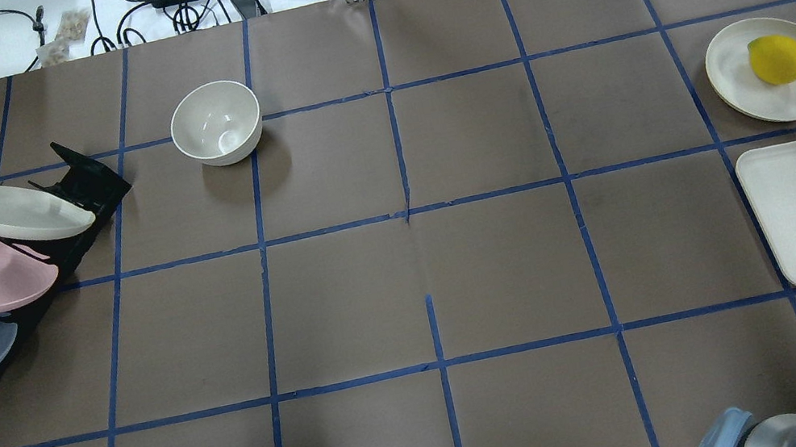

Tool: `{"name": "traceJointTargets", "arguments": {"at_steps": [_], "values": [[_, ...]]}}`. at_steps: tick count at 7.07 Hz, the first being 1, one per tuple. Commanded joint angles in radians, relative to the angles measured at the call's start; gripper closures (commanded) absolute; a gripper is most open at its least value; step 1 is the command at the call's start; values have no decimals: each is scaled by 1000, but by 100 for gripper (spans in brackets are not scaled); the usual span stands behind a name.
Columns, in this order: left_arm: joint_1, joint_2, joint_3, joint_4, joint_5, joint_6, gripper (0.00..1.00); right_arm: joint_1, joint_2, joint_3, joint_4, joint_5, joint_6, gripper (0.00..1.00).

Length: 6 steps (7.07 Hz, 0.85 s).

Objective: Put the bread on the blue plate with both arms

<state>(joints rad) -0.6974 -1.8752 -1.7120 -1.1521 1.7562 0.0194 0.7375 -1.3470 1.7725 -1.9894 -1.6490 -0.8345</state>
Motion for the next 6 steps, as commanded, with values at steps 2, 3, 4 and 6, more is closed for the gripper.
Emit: {"name": "traceJointTargets", "arguments": {"at_steps": [2,3,4,6], "values": [[10,-9,-3,-12,5,17,100,-27,103,7,-121,-2,-45,0],[15,-9,-3,-14,5,17,100,-27,124,10,-135,-3,-51,0],[15,-10,-3,-32,3,17,100,-27,141,14,-141,-5,-49,0],[16,14,15,-73,9,34,100,-27,195,15,-179,-60,-48,0]]}}
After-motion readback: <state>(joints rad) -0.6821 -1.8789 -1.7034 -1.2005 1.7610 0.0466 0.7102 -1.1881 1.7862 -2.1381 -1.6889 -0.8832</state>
